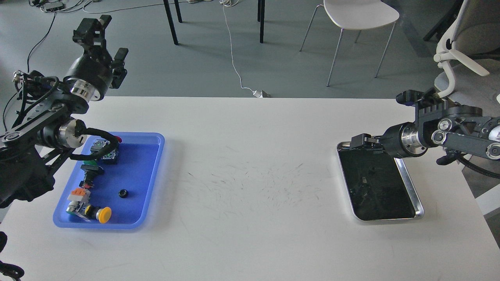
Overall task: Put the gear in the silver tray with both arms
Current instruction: 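Open the right gripper to drop the gear, then raise the arm, then lower the left gripper back toward the blue tray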
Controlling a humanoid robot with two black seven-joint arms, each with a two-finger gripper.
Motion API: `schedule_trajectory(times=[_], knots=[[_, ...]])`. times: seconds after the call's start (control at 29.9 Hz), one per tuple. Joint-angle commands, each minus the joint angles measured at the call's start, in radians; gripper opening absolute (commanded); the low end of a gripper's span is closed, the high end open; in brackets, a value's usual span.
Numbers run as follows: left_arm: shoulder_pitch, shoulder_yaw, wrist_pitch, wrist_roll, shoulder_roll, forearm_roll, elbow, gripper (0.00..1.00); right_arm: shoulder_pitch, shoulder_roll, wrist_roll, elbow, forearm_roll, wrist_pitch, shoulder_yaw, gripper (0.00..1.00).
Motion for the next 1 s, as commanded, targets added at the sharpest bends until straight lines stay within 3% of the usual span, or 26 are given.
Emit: schedule_trajectory(times=[0.0,0.3,0.47,0.64,0.77,0.87,0.97], knots=[[0.007,0.018,-0.009,0.002,0.064,0.005,-0.068,0.93,0.069,-0.008,0.005,0.003,0.138,0.001,0.062,0.97],[0.130,0.061,-0.064,-0.001,0.358,0.114,-0.381,0.93,0.057,-0.172,0.013,-0.011,0.488,-0.007,0.362,0.97],[0.199,0.070,-0.061,-0.004,0.449,0.290,-0.523,0.93,-0.115,-0.266,0.111,-0.056,0.779,0.001,0.536,0.96],[0.242,0.071,-0.057,-0.009,0.490,0.590,-0.547,0.93,-0.353,-0.315,0.215,-0.117,0.985,0.091,0.663,0.96],[0.291,0.071,-0.051,-0.030,0.542,0.856,-0.548,0.93,-0.518,-0.297,0.289,-0.171,1.086,0.137,0.705,0.96],[0.329,0.073,0.004,-0.050,0.545,1.054,-0.544,0.93,-0.614,-0.228,0.348,-0.198,1.134,0.137,0.728,0.96],[0.383,0.082,0.075,-0.058,0.552,1.221,-0.534,0.93,-0.684,-0.158,0.361,-0.240,1.154,0.137,0.780,0.96]])
